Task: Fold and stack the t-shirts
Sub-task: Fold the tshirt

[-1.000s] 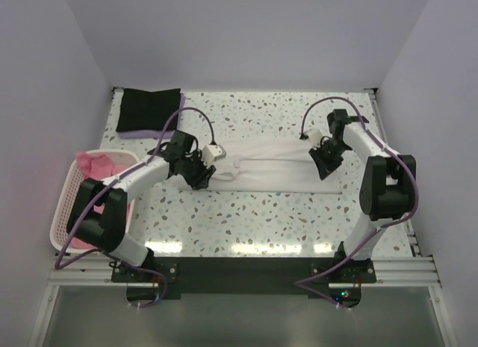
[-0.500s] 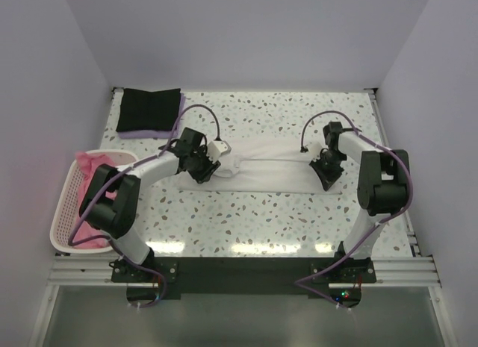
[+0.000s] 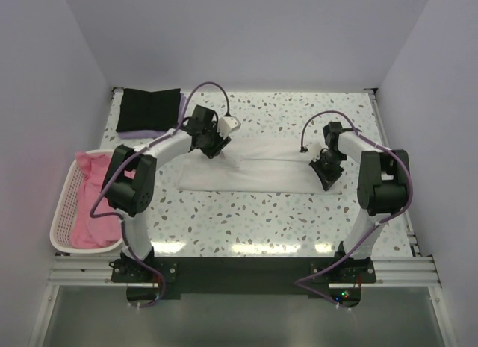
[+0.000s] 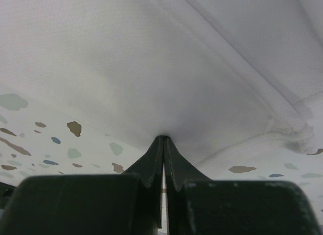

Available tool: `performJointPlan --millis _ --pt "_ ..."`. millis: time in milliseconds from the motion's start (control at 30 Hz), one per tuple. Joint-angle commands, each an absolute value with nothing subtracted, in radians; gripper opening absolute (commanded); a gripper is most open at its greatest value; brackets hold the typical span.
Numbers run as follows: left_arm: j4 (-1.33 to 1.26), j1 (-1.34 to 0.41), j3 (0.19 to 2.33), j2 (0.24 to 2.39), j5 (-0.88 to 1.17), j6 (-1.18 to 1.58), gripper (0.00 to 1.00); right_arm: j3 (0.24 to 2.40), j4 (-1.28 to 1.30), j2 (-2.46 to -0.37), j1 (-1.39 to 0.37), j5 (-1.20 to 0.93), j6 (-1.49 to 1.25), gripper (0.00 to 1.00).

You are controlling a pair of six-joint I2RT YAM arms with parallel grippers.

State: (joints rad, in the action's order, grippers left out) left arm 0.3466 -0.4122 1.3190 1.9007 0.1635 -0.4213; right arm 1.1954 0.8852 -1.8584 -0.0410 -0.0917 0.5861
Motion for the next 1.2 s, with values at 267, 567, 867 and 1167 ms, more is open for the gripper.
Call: performJointPlan --millis 267,567,867,1167 --pt "0.265 -0.348 1.43 1.901 0.136 -0.316 0.5 1.166 0.822 -1.852 -0.043 -0.09 0.595 0.0" --pt "0.331 -0.31 1.272 1.755 0.337 -0.296 0.49 1.226 0.879 -1.793 -0.043 -0.143 0.591 0.0" --pt "0.385 -0.314 1.18 1.753 0.305 -0.201 0.52 1.426 0.893 -1.853 -0.043 -0.215 0.535 0.06" --pt "0.428 -0.33 1.232 1.77 0.294 -0.227 0.52 1.6 0.884 -1.971 -0.081 -0.245 0.457 0.11"
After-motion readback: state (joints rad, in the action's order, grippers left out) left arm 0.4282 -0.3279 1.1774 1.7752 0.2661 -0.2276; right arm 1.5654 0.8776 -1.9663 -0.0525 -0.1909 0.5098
